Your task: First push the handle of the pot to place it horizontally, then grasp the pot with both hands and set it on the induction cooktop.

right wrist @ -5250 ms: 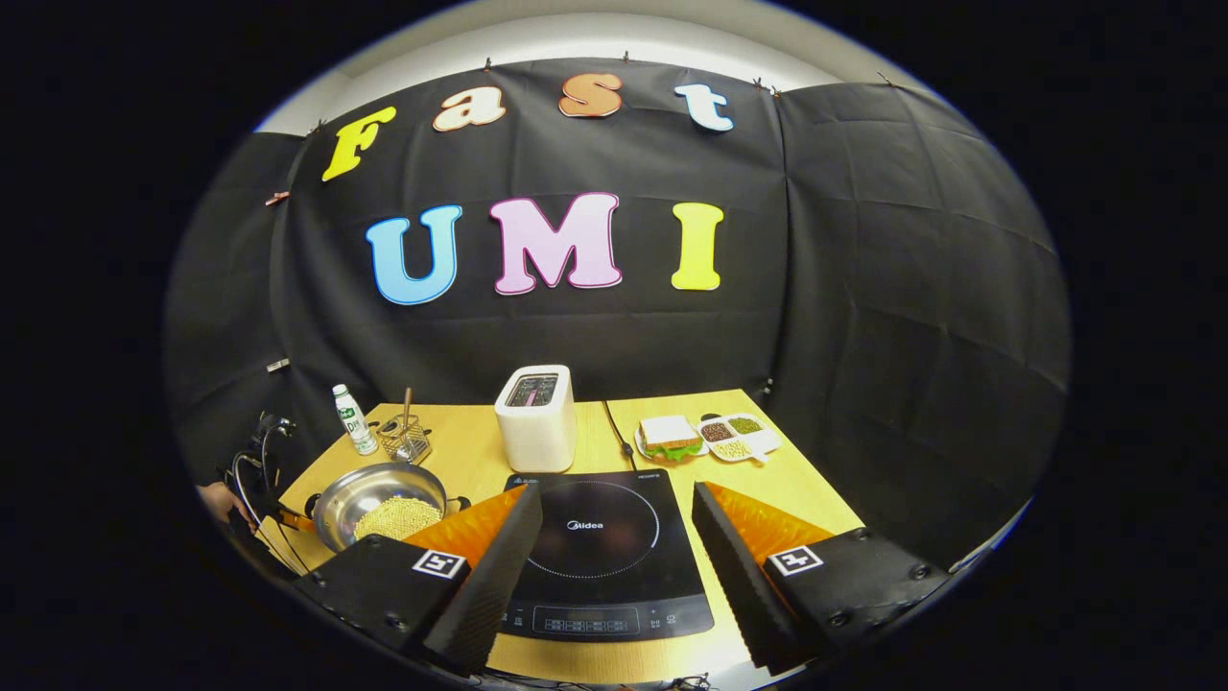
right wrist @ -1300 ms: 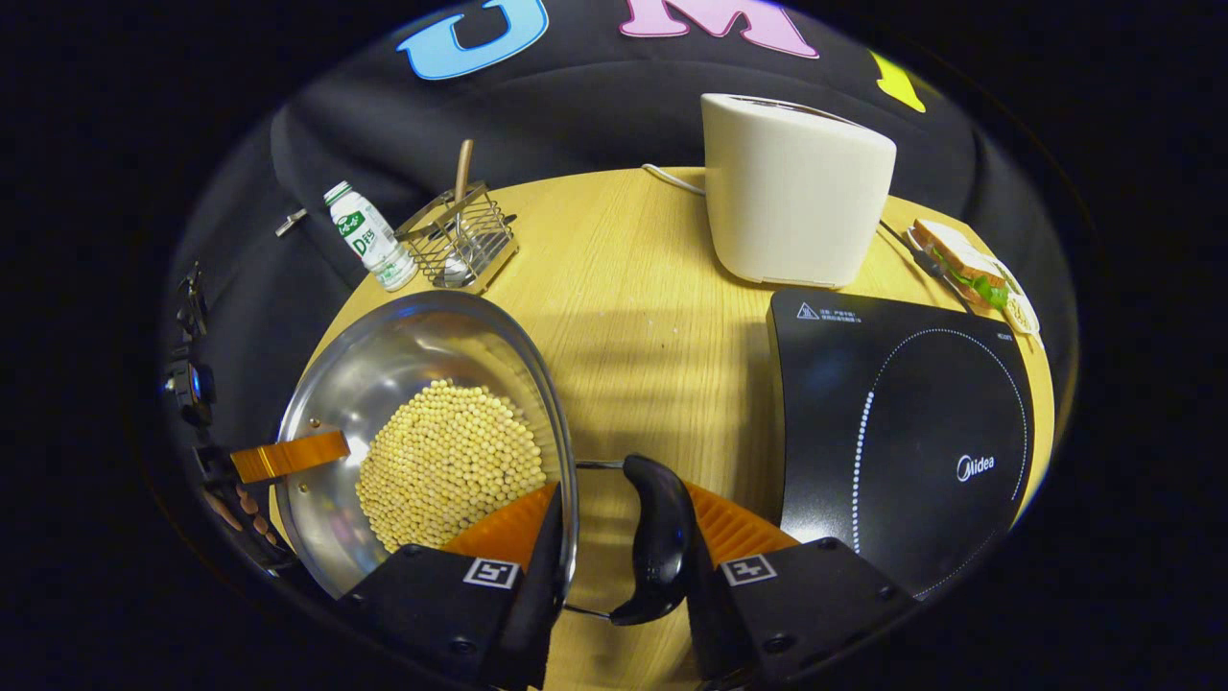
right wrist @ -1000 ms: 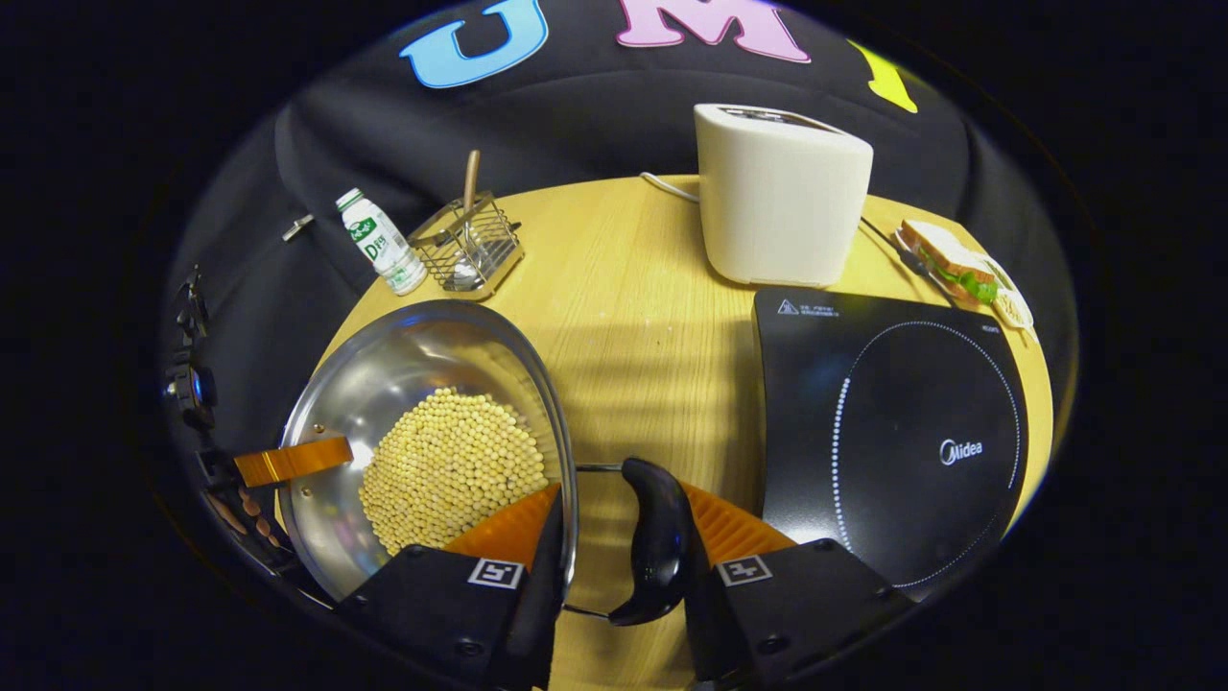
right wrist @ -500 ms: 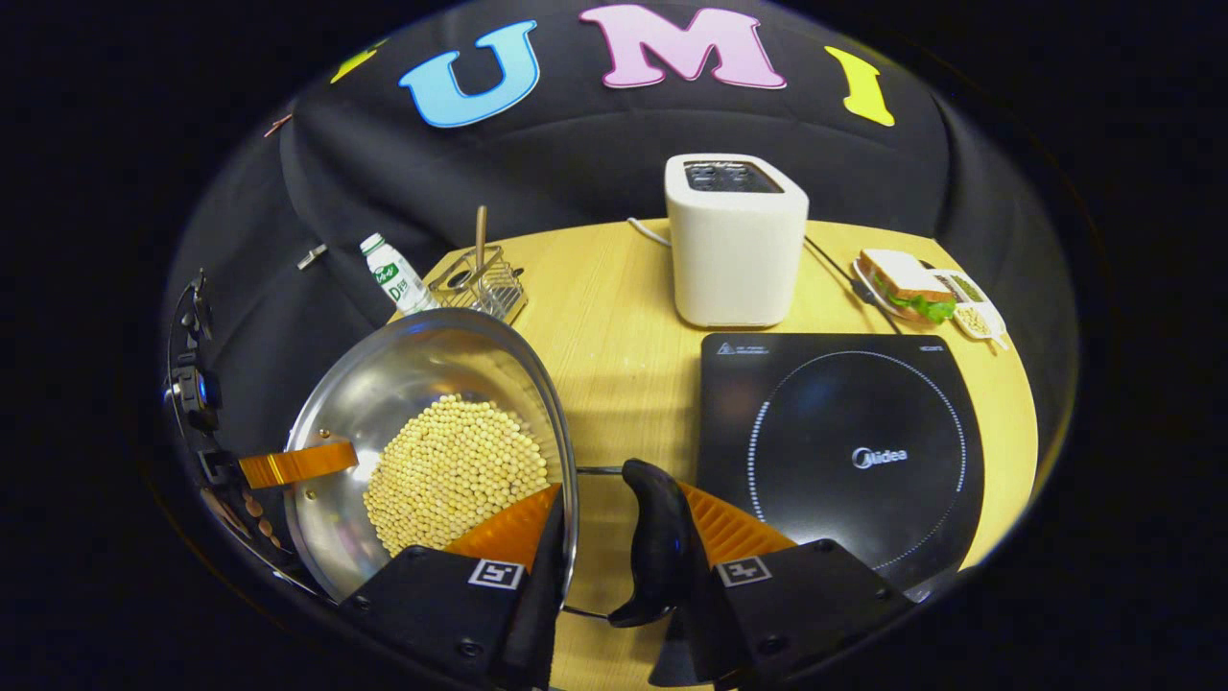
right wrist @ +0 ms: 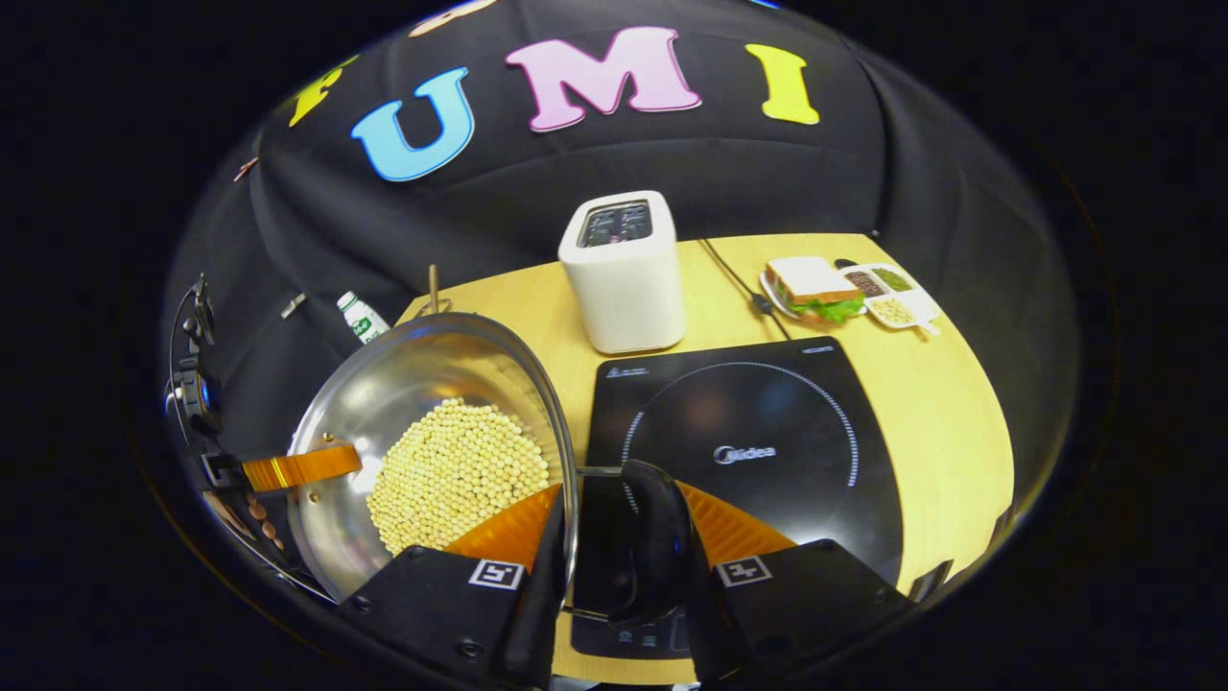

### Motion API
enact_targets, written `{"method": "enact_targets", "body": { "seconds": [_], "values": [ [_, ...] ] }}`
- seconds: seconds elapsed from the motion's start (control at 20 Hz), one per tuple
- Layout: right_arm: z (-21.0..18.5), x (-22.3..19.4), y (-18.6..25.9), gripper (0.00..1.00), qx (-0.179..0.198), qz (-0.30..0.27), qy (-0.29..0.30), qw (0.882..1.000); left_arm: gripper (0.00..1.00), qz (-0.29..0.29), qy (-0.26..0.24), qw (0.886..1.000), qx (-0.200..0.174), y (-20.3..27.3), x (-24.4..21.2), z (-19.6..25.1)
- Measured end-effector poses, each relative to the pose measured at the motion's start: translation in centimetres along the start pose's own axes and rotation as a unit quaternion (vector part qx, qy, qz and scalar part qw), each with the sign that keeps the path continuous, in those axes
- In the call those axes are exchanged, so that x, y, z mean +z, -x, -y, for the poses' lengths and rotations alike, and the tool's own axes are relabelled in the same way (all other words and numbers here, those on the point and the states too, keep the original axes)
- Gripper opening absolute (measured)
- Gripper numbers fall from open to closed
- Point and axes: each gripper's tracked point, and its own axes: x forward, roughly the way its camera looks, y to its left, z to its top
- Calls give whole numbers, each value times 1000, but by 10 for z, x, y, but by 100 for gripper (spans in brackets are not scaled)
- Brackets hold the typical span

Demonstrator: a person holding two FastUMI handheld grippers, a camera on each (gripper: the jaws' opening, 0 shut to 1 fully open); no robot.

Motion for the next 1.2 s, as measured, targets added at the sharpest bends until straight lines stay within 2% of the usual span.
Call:
{"method": "enact_targets", "body": {
  "seconds": [0.35, 0.4, 0.45, 0.55, 1.2],
  "values": [
    [68, 14, 11, 58, -12, -3, -27, 1000, 58, -8, -21, 1000, -12, -22, 1, 71],
    [76, 17, 11, 53, -13, -3, -27, 1000, 57, -8, -22, 1000, -13, -27, 3, 78],
    [84, 20, 10, 58, -13, -2, -28, 1000, 57, -9, -22, 1000, -14, -31, 3, 85],
    [101, 25, 8, 58, -14, -4, -26, 1000, 57, -12, -20, 1000, -13, -41, 1, 101],
    [188, 43, -19, 58, -17, -26, -24, 999, 57, -23, -10, 1000, -8, -97, -9, 173]
  ]
}}
